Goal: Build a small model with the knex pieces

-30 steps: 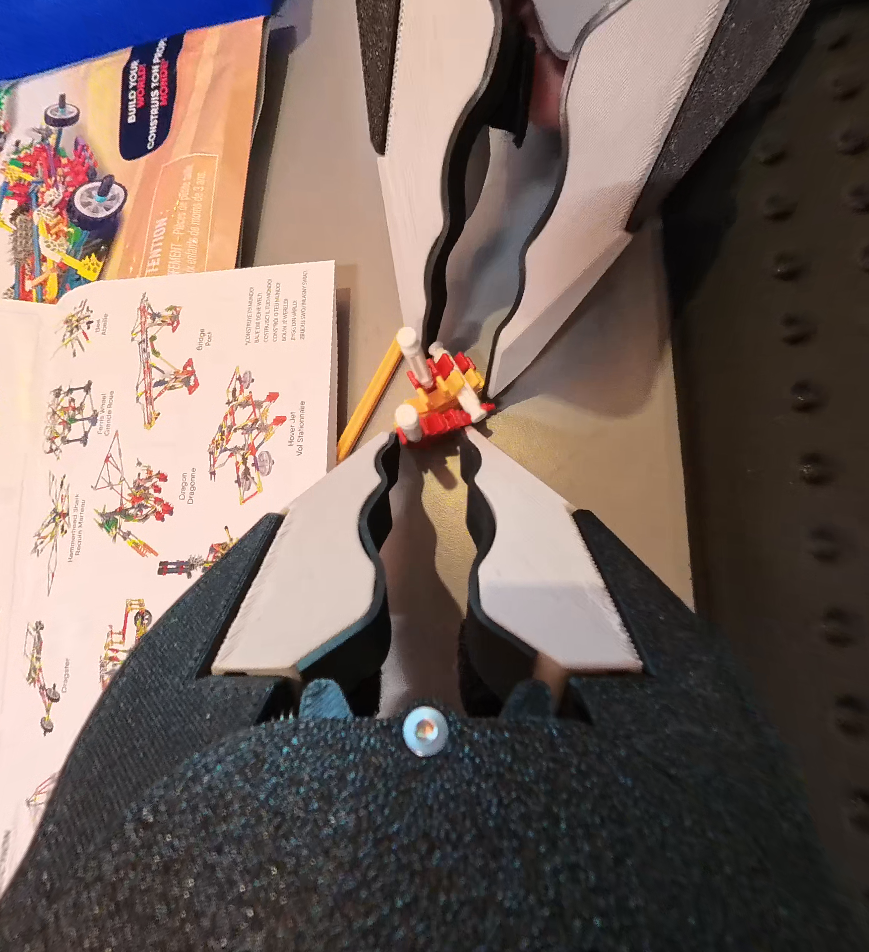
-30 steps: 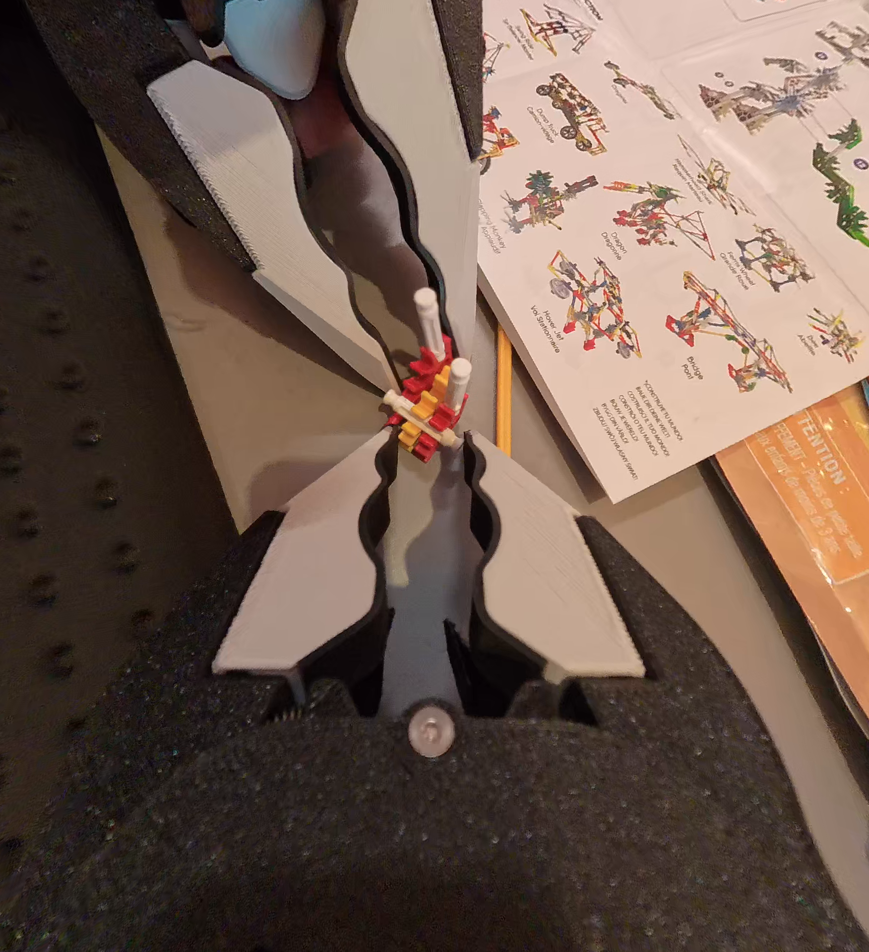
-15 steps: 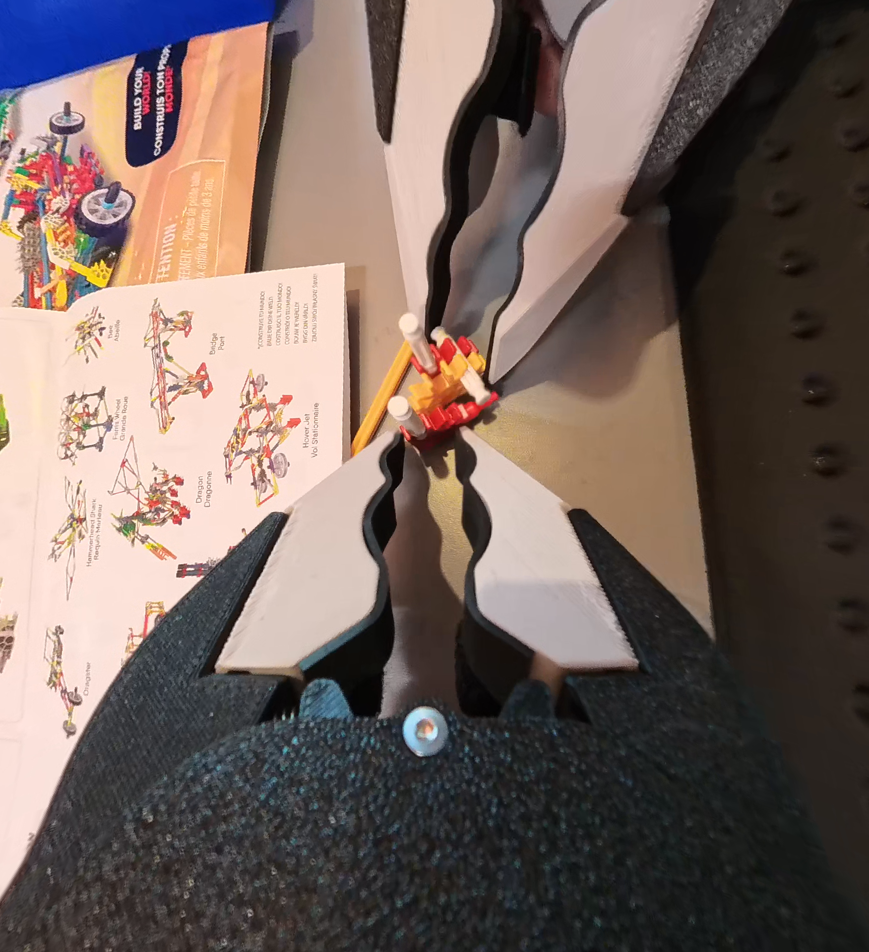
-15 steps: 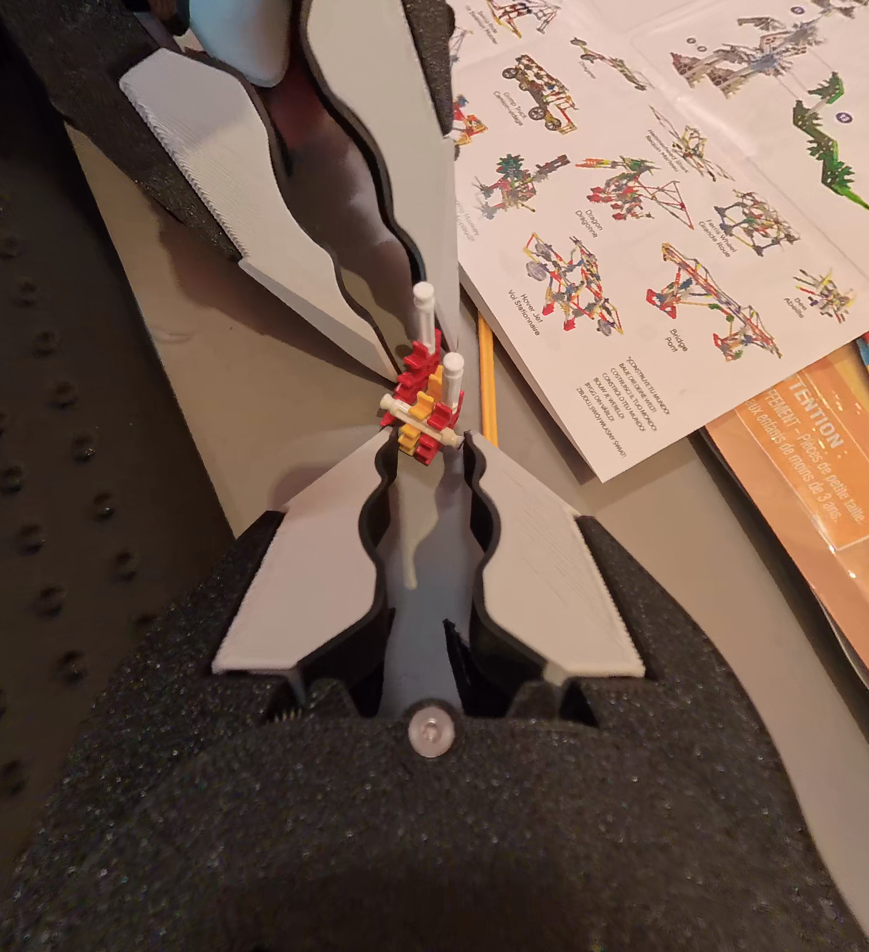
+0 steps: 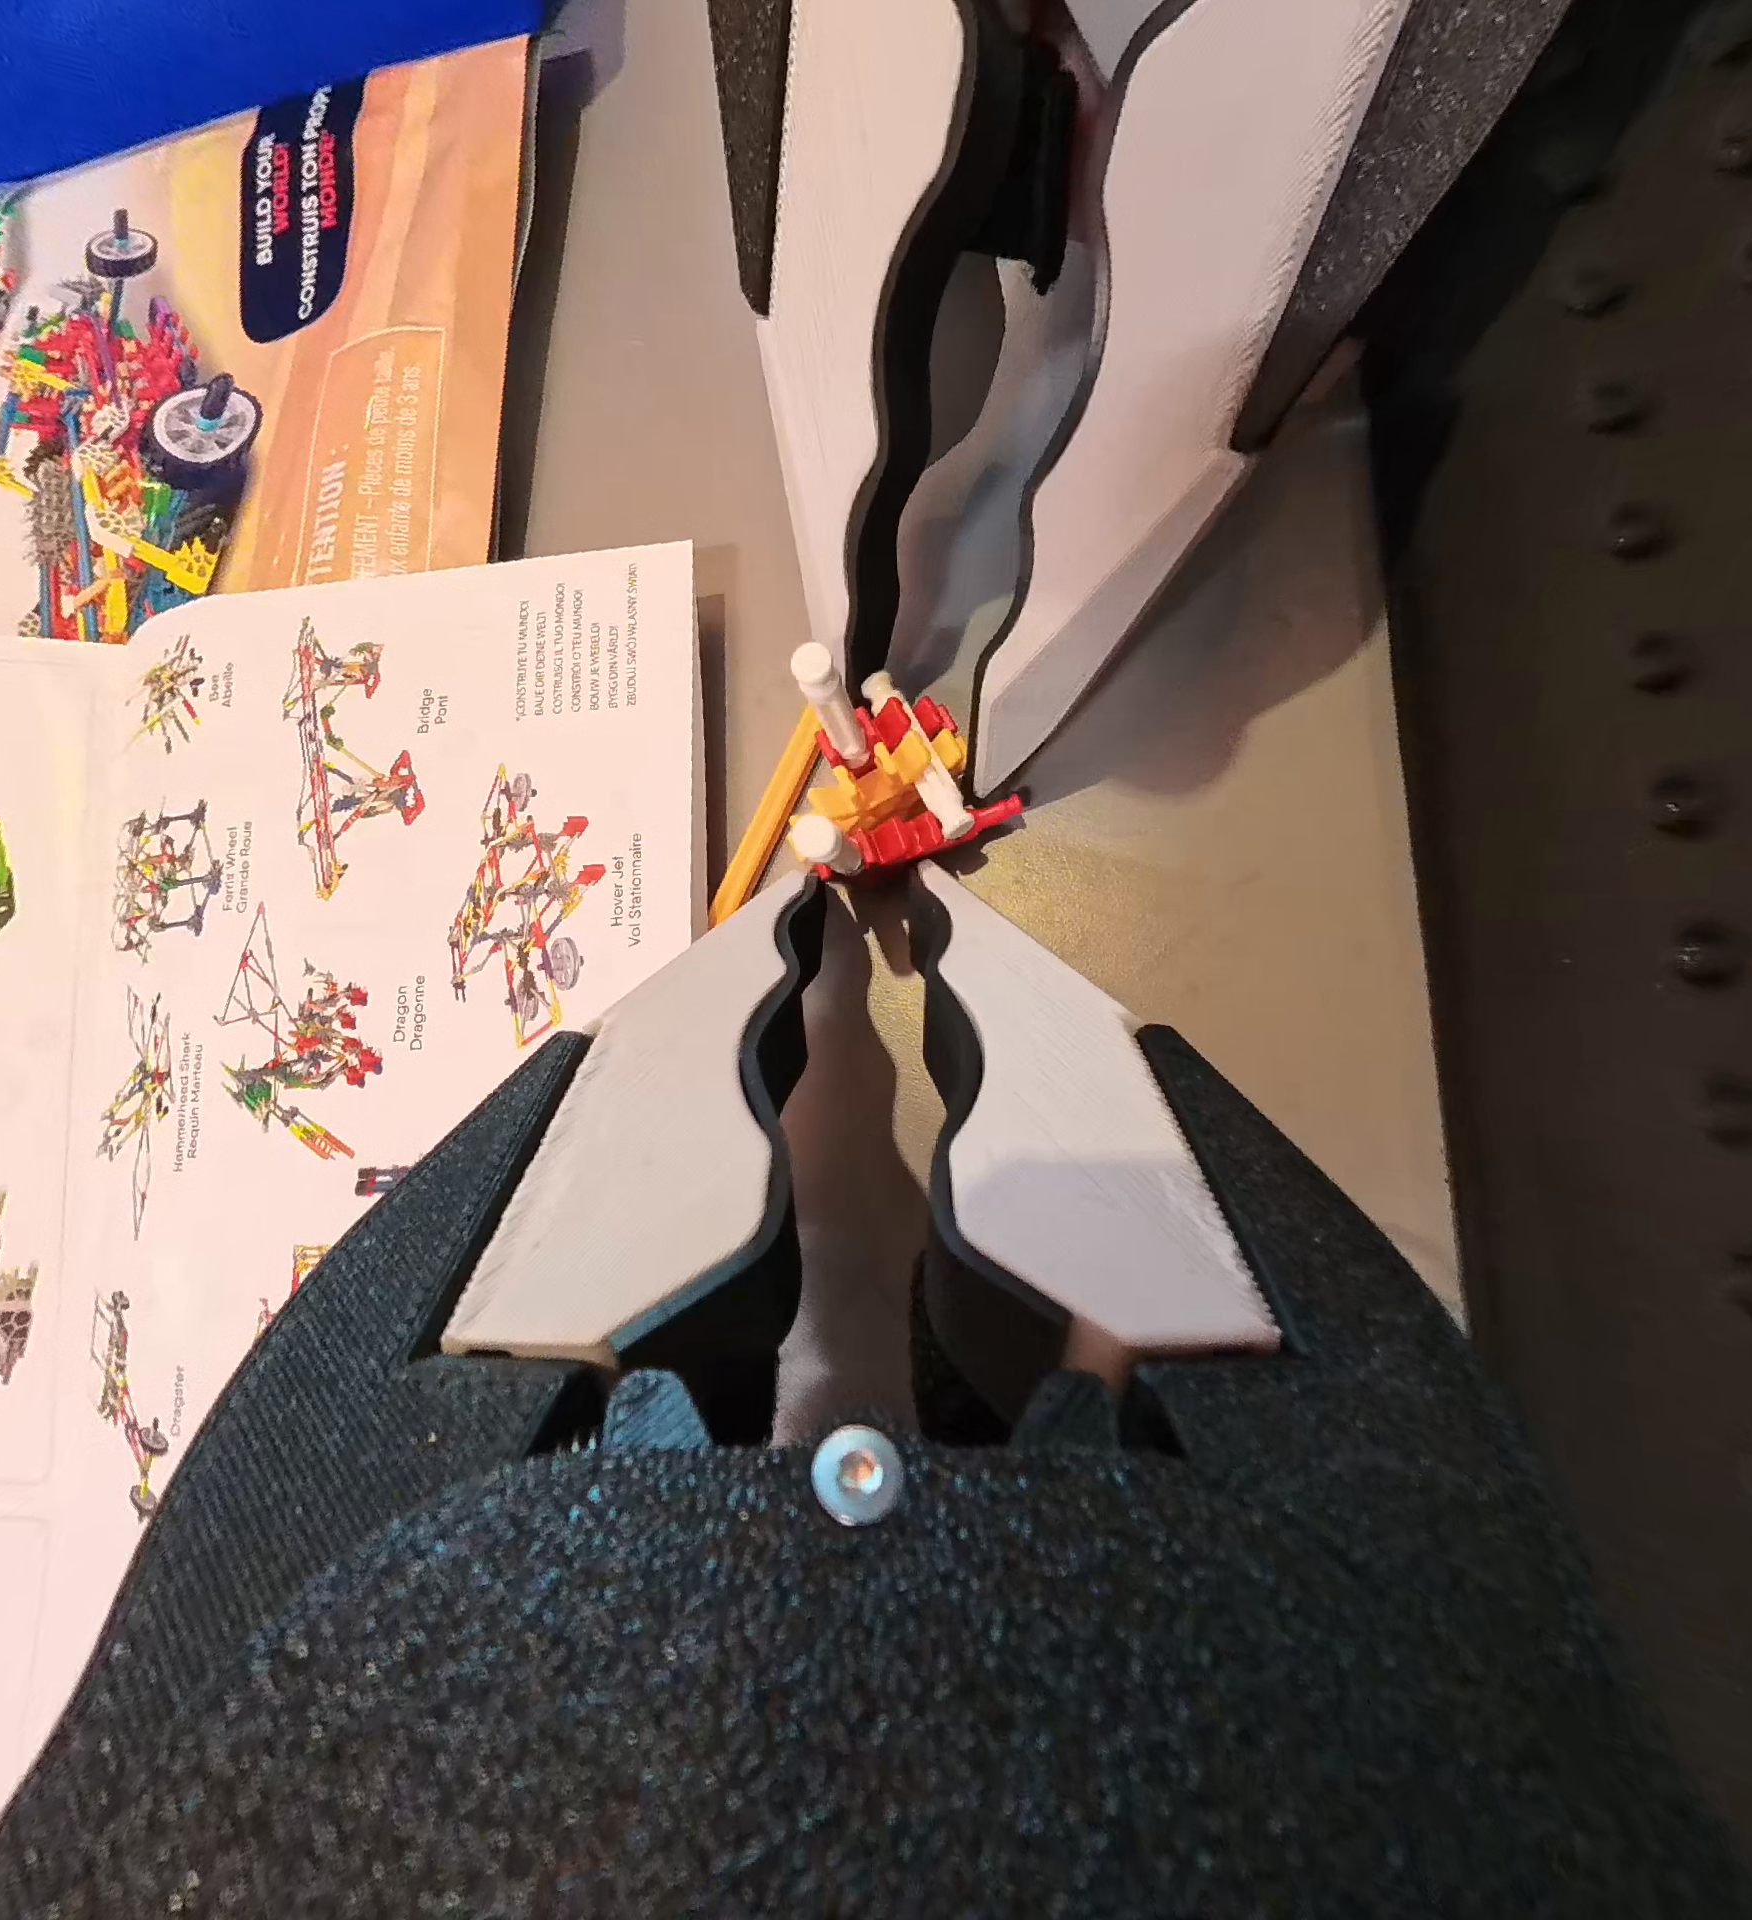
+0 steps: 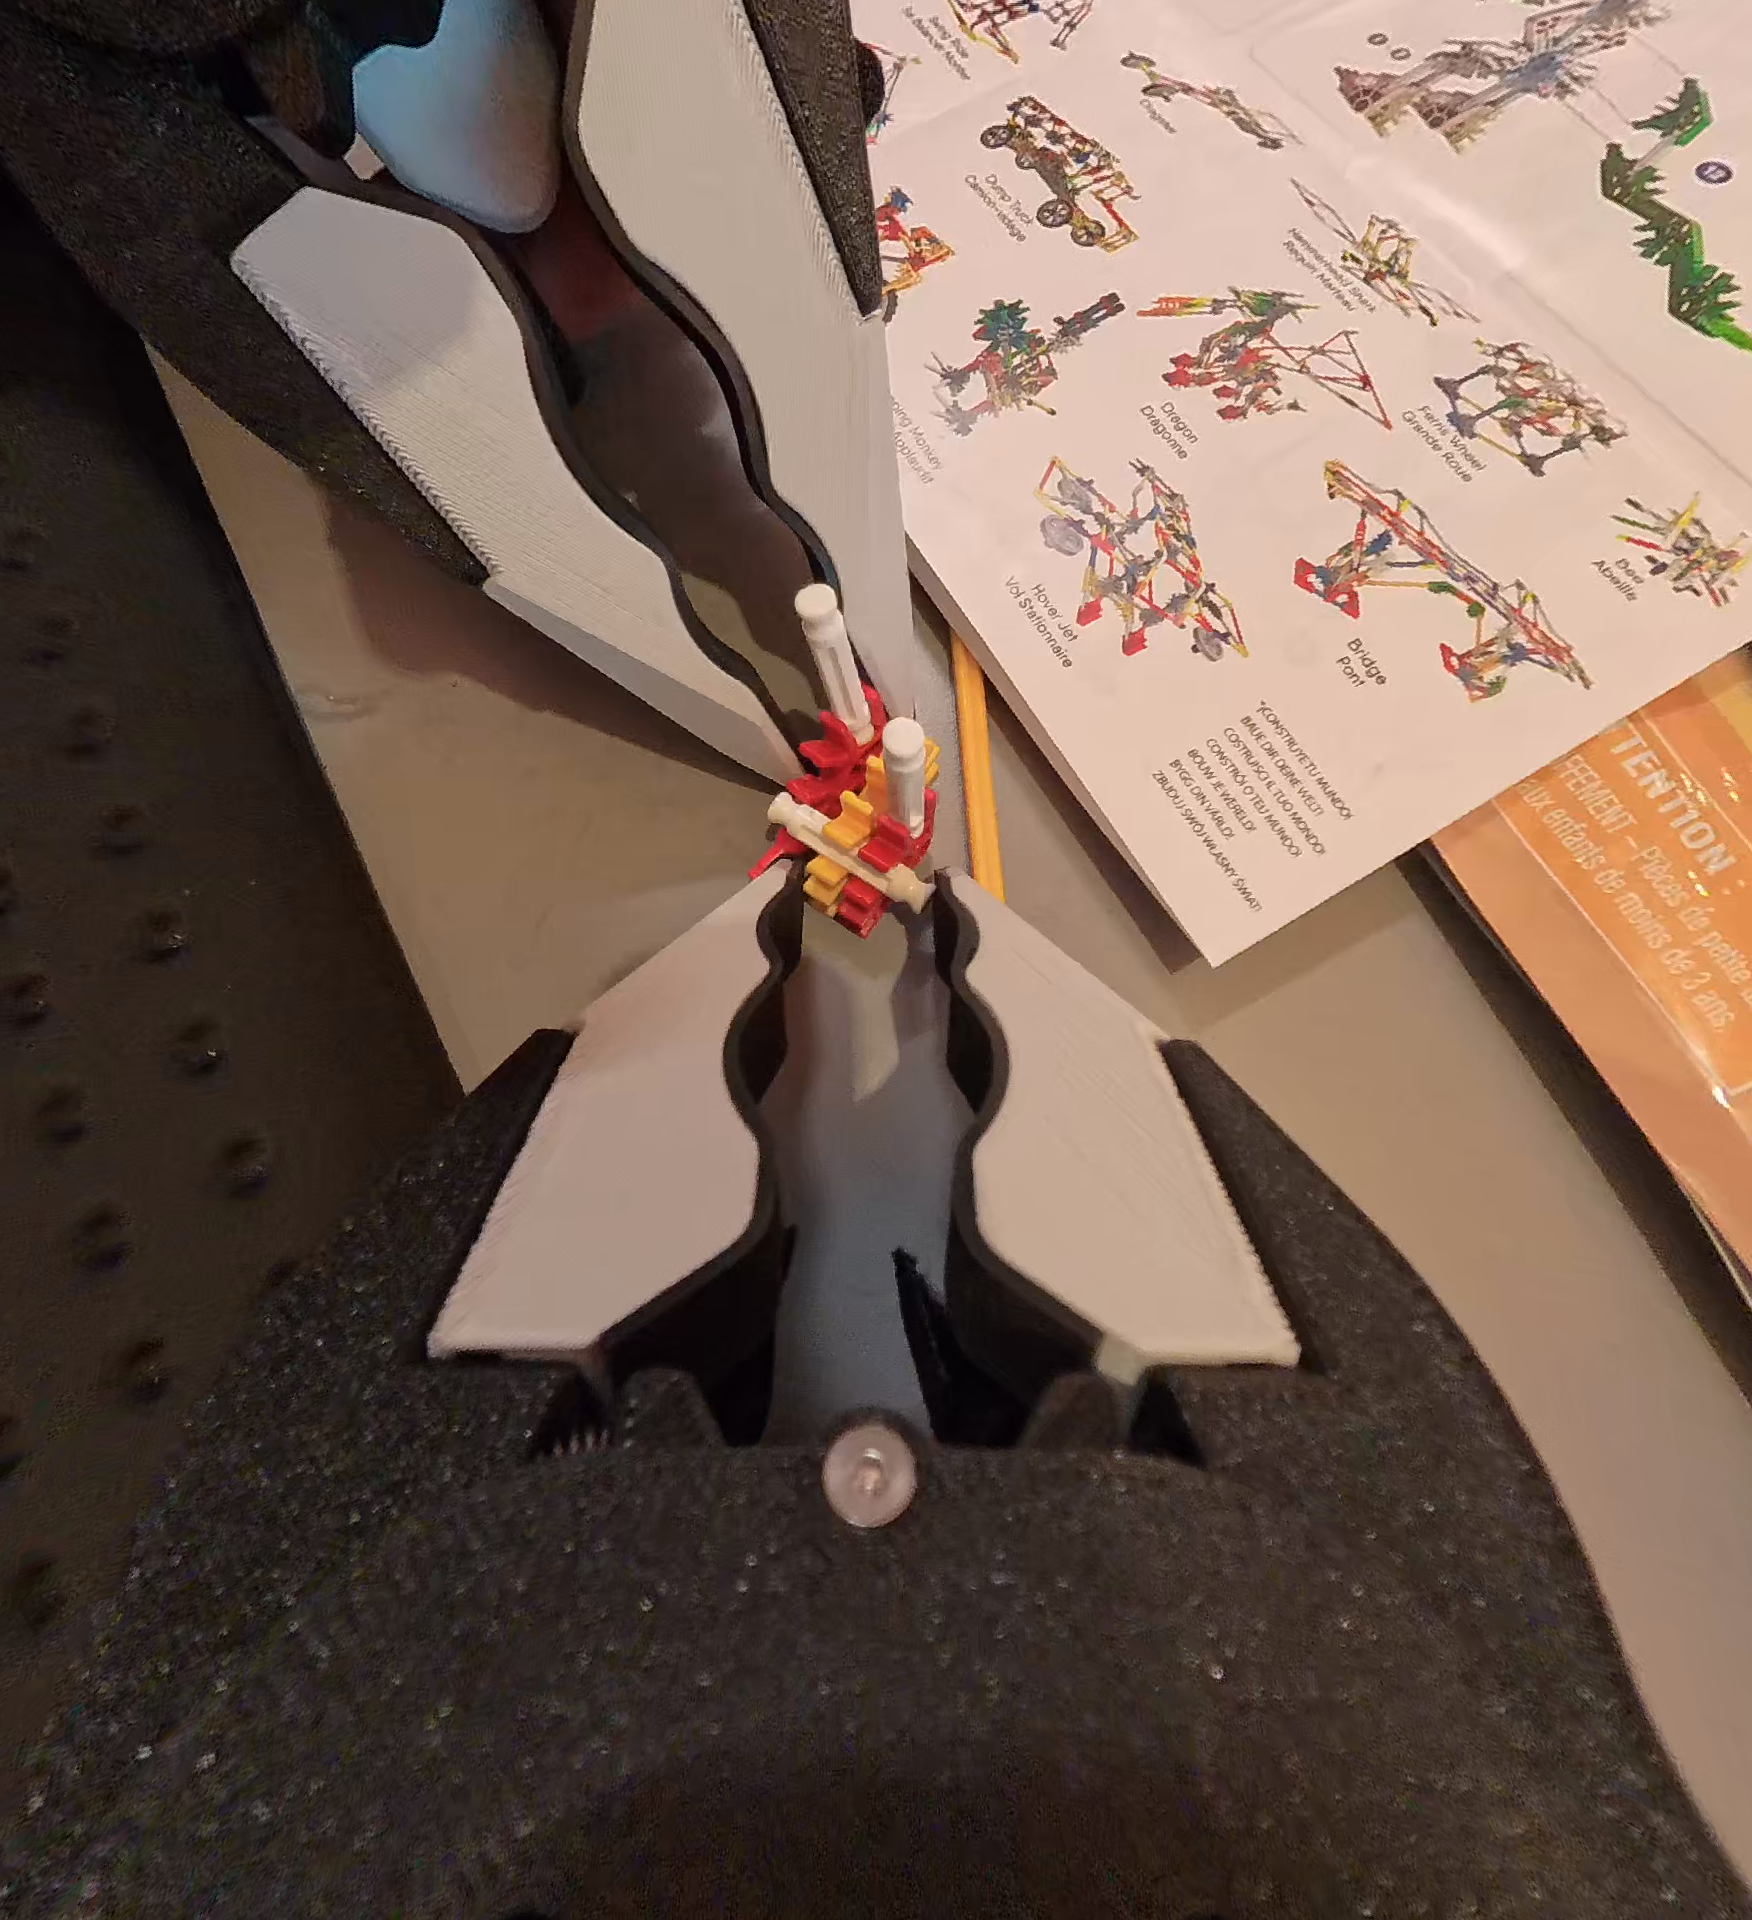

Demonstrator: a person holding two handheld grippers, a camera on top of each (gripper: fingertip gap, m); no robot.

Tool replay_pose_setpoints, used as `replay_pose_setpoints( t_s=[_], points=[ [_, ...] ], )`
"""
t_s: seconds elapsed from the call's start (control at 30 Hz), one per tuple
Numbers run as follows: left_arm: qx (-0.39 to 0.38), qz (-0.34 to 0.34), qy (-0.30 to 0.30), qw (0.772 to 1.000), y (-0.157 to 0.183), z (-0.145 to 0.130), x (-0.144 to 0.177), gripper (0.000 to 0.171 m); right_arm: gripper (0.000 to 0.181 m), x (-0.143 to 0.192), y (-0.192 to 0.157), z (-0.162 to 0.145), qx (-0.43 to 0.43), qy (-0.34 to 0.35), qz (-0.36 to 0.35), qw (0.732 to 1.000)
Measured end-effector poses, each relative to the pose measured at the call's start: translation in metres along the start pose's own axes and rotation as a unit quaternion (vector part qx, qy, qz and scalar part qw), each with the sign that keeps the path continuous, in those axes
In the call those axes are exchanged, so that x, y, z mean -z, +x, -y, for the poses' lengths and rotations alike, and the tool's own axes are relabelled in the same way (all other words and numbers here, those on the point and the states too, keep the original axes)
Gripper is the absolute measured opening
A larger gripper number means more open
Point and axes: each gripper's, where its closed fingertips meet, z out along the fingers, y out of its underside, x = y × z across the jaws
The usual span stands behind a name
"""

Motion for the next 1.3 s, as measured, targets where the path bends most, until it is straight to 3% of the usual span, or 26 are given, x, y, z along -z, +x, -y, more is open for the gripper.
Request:
replay_pose_setpoints(
  t_s=[1.3],
  points=[
    [0.003,-0.004,-0.005,1.0,-0.002,0.002,-0.004,0.009,0.024,0.005,0.006,0.004,-0.045,0.02,0.031,0.998]
  ],
)
